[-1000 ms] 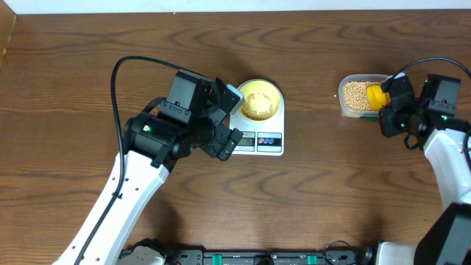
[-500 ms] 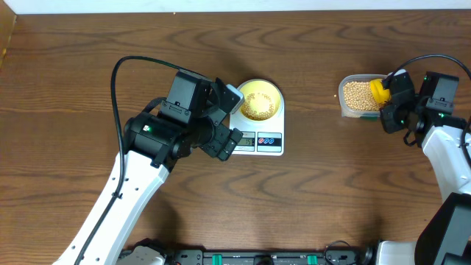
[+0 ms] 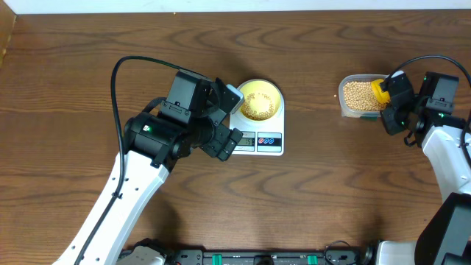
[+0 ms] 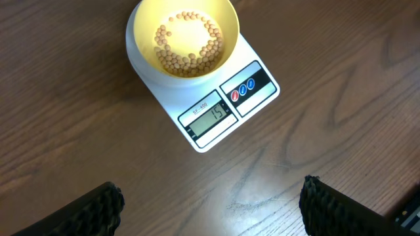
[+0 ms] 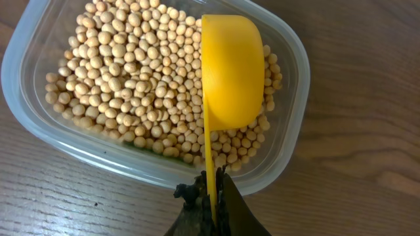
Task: Scoop item into bowl and weigh 50g on scale
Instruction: 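Scoop soybeans again from the tub with the right gripper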
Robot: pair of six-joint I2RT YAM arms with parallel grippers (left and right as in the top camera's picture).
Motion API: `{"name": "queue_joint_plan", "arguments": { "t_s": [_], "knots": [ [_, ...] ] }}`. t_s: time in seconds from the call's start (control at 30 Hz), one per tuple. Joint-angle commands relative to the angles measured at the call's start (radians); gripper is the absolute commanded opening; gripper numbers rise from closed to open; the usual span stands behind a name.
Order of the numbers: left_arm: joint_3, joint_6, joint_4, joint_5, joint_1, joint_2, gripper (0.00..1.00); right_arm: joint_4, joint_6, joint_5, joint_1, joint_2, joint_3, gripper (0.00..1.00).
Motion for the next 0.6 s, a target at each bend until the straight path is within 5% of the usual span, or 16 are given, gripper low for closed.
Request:
{"name": "queue_joint_plan", "arguments": {
  "t_s": [0.0,0.57],
  "knots": [
    [-0.002,0.017,-0.006,0.005,0.003,-0.009,0.88,-0.015,-0.027,0.013,0.004,0.008,0.012,0.01],
    [-0.002,0.017,-0.006,0.005,0.003,-0.009,0.88,-0.052,-0.03,-0.002,0.059,0.087,0.011,0.01]
  ]
}}
